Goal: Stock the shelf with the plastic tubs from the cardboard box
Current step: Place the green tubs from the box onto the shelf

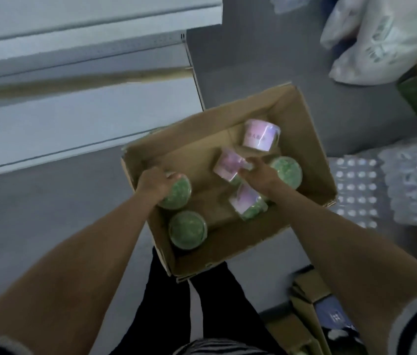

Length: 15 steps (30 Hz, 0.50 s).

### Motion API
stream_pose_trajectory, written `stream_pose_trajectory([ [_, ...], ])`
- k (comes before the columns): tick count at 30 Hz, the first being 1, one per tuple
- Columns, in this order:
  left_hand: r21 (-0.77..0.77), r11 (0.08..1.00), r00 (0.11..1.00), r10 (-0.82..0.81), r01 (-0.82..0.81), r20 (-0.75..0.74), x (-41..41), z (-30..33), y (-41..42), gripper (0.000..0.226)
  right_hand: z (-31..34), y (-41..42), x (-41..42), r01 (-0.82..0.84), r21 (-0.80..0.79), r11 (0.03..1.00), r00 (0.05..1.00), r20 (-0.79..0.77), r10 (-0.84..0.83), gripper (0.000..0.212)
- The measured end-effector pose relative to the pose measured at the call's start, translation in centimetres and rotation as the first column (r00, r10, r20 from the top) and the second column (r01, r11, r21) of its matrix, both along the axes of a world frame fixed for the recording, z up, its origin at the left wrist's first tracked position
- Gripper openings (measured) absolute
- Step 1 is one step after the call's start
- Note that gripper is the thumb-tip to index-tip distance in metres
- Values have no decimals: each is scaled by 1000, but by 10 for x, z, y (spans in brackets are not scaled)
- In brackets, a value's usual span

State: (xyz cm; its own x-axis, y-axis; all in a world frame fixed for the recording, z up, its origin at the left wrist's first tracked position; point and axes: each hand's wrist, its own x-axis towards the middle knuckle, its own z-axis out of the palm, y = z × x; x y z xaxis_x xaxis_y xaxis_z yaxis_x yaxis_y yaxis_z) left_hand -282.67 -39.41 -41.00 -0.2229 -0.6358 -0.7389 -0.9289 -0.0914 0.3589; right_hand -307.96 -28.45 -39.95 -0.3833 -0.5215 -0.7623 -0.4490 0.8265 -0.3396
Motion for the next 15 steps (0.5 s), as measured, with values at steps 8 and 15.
stream_pose_trajectory([
  [8, 108, 994, 999, -37, 33, 32, -8, -43, -11, 60, -38, -22, 10, 223, 1, 975, 975, -13, -223, 50],
  [15, 75, 991, 992, -115, 110, 56, -2, -50, -20, 35, -51, -29, 29, 307, -65, 950, 943, -117, -312, 27],
])
